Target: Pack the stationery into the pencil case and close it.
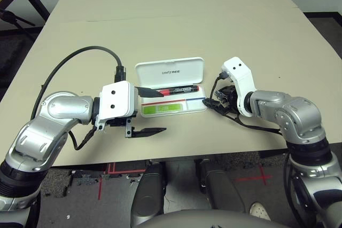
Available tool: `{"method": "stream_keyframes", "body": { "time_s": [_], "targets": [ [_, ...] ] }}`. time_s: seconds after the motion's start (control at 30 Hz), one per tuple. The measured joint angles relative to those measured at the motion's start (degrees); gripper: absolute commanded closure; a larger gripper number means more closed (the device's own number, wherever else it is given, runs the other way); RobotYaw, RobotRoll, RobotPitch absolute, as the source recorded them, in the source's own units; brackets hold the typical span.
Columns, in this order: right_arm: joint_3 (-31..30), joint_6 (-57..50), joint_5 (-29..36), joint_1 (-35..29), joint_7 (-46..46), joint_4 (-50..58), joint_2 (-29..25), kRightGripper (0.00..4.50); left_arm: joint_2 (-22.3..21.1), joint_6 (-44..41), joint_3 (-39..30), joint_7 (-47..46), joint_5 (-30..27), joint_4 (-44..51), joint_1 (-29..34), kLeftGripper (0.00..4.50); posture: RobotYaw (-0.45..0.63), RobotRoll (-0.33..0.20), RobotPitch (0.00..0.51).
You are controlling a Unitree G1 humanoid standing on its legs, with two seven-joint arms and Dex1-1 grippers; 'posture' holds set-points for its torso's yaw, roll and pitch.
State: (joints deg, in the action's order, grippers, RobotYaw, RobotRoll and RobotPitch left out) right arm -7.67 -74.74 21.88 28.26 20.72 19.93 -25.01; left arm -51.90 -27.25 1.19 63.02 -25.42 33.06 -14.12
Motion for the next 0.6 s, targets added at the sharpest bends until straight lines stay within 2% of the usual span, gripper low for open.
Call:
{"method": "stream_keyframes", "body": {
  "time_s": [0.3, 0.6],
  "targets": [
    [-0.19, 0.48, 0.04, -0.23, 0.12, -0.1, -0.82, 0.0, 0.0, -0.61, 0.0, -0.54, -0.27, 0.11, 0.01, 0.04, 0.04, 0.0, 0.195],
    [2.4, -0.28, 2.15, -0.86, 2.09, -0.1, -1.04, 0.0, 0.0, -0.71, 0.04, -0.54, -0.28, 0.13, 0.02, 0.04, 0.03, 0.0, 0.197]
  ]
}}
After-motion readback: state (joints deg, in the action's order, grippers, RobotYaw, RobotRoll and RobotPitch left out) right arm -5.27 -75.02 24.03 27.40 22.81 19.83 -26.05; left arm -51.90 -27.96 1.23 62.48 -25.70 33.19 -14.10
